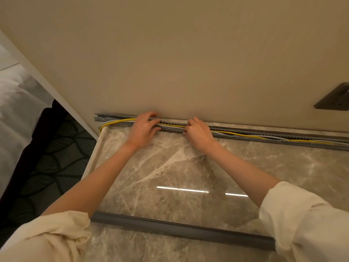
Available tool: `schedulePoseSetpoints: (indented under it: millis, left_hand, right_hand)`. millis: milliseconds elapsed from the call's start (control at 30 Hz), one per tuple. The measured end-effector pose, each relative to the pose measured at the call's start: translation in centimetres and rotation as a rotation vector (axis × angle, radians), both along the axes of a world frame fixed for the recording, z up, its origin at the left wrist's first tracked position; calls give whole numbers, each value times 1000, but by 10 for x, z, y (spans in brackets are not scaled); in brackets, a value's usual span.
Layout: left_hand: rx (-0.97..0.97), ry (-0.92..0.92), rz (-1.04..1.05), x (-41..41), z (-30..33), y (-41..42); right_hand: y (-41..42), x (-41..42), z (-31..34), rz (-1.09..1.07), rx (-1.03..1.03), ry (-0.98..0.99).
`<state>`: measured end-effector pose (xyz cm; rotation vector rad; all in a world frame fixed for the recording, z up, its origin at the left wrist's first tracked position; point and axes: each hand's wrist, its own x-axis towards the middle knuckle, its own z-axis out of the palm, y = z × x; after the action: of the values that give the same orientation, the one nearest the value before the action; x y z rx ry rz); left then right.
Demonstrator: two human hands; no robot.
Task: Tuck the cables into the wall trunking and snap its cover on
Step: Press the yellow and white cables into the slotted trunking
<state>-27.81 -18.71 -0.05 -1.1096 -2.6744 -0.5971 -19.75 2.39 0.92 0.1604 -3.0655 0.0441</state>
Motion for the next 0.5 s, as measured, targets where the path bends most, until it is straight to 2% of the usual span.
schedulePoseSetpoints:
  millis: [133, 333, 500]
  left_hand:
    - [24, -37, 138, -19, 12, -33]
    - [-43, -93, 106, -29, 22, -46]
    - [5, -117, 186, -30, 20, -39]
  right_hand:
    - [-10, -7, 7, -65, 4, -38]
    - [-21, -10, 11, -133, 37, -83]
    - [-34, -16, 8, -48, -14, 33]
